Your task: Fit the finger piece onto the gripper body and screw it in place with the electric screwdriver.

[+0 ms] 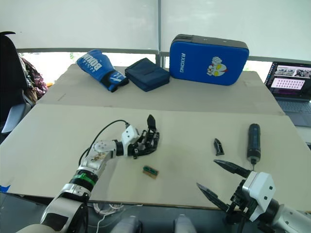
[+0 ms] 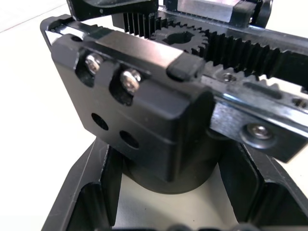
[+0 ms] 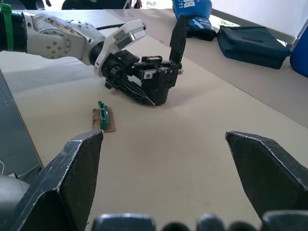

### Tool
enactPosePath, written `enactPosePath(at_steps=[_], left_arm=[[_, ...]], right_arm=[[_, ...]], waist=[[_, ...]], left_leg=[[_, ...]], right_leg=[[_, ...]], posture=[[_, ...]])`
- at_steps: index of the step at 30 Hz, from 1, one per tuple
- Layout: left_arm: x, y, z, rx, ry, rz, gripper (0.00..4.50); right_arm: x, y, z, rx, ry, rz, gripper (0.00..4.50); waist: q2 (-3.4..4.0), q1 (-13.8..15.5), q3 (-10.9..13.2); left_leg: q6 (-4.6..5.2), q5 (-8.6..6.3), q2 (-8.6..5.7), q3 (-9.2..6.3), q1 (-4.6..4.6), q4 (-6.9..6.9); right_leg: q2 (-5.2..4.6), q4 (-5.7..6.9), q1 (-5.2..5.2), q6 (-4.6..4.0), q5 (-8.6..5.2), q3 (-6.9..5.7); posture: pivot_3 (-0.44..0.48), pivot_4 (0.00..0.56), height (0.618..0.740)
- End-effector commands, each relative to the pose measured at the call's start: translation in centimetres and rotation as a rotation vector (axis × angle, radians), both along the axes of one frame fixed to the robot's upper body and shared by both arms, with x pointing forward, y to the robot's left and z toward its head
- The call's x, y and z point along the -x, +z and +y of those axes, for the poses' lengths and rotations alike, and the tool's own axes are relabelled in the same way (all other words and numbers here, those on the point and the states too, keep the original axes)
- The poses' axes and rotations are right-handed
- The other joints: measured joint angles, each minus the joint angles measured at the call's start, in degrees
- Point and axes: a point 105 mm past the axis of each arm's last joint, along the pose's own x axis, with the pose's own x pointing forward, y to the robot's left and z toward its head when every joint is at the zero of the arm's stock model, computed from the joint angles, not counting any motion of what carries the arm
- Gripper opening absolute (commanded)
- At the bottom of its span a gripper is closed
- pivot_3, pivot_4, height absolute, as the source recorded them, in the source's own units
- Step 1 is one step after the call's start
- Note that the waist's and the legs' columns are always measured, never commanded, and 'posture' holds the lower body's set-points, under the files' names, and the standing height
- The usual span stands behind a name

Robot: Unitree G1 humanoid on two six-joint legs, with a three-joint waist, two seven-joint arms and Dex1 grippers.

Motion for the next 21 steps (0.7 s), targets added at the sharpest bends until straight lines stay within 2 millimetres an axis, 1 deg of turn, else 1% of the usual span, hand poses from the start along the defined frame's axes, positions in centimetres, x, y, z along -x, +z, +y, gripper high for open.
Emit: enactPosePath(at_steps=[1, 2, 7, 12, 15, 17, 19, 21], left_arm=[[0.5, -0.3, 0.2, 0.005, -0.012, 0.031, 4.23], [0.5, -0.3, 0.6, 0.002, -0.011, 0.032, 4.46], [0.7, 0.3, 4.1, -0.003, 0.017, 0.023, 4.46], [1.9, 1.2, 8.5, 0.012, 0.009, 0.042, 4.46], [3.5, 2.4, 10.9, 0.03, -0.045, 0.011, 4.46], [4.3, 3.5, 11.9, 0.046, -0.07, -0.031, 4.46], [4.8, 5.3, 12.4, 0.08, -0.072, -0.07, 4.46], [5.4, 7.2, 12.4, 0.113, -0.094, -0.122, 4.46]], right_arm=[[0.4, 1.3, 0.1, 0.013, 0.003, -0.053, 4.5], [0.5, 1.3, 0.0, 0.014, 0.0, -0.052, 4.5], [1.2, 1.3, -0.6, 0.017, -0.037, -0.038, 4.5], [2.3, 0.9, -1.8, -0.008, -0.123, -0.007, 4.5], [3.2, 0.3, -3.0, -0.018, -0.204, 0.015, 4.5], [3.9, -0.2, -3.9, -0.023, -0.265, 0.031, 4.5], [4.6, -0.8, -4.9, -0.034, -0.341, 0.052, 4.5], [4.7, -0.9, -5.5, -0.056, -0.407, 0.05, 4.5]], waist=[[0.0, 0.0, 0.0], [0.0, -0.1, 0.0], [0.03, -1.0, 0.0], [0.07, -1.5, 0.0], [0.09, -1.3, 0.0], [0.1, -1.1, 0.0], [0.11, -0.6, 0.0], [0.11, -0.4, 0.0]], left_leg=[[0.0, 0.0, 0.0, 0.0, 0.0, 0.0], [0.0, 0.0, 0.0, 0.0, 0.0, 0.0], [0.0, -0.01, 0.11, 0.0, 0.03, -0.03], [0.01, -0.01, 0.15, -0.01, 0.05, -0.07], [0.01, -0.01, 0.14, -0.02, 0.03, -0.07], [-0.01, -0.04, 0.16, -0.02, 0.01, -0.07], [-0.02, -0.04, 0.24, -0.05, 0.0, -0.07], [-0.03, -0.05, 0.28, -0.05, -0.02, -0.06]], right_leg=[[0.0, 0.0, 0.0, 0.0, 0.0, 0.0], [0.0, 0.0, 0.0, 0.0, 0.0, 0.0], [0.08, 0.02, -0.02, -0.03, -0.01, 0.0], [0.09, 0.07, -0.06, -0.09, -0.04, 0.0], [0.06, 0.06, -0.07, -0.09, -0.05, -0.01], [0.04, 0.04, -0.09, -0.11, -0.06, -0.01], [-0.05, 0.02, -0.09, -0.11, -0.06, -0.02], [-0.08, 0.01, -0.08, -0.1, -0.07, -0.01]], posture=[[0.0, 0.15, 0.74], [0.0, 0.15, 0.74], [0.0, 0.15, 0.74], [0.0, 0.15, 0.74], [0.0, 0.15, 0.74], [0.0, 0.15, 0.74], [0.0, 0.15, 0.74], [0.0, 0.15, 0.74]])
